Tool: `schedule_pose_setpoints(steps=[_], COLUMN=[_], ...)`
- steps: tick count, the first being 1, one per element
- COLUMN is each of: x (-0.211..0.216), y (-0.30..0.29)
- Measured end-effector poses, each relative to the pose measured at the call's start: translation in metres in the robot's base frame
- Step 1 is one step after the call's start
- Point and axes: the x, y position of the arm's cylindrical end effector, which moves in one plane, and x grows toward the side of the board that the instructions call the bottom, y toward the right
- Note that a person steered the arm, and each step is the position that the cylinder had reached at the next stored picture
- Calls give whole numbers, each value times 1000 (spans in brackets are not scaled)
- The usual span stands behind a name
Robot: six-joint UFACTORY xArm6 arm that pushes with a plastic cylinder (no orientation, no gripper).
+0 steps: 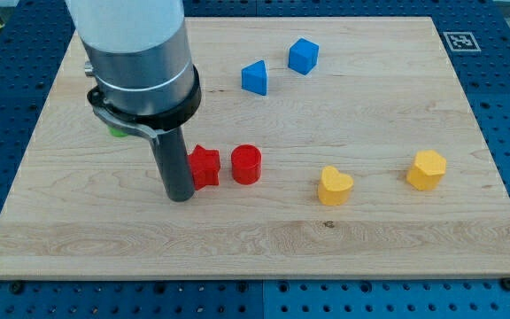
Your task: Push the red circle slightly to the top
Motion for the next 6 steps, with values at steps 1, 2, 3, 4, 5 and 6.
schedule_pose_setpoints(steps=[1, 2, 3, 4, 5, 6], x=[8, 17, 26, -9, -16, -10], y=[2, 24, 61, 66, 69, 87])
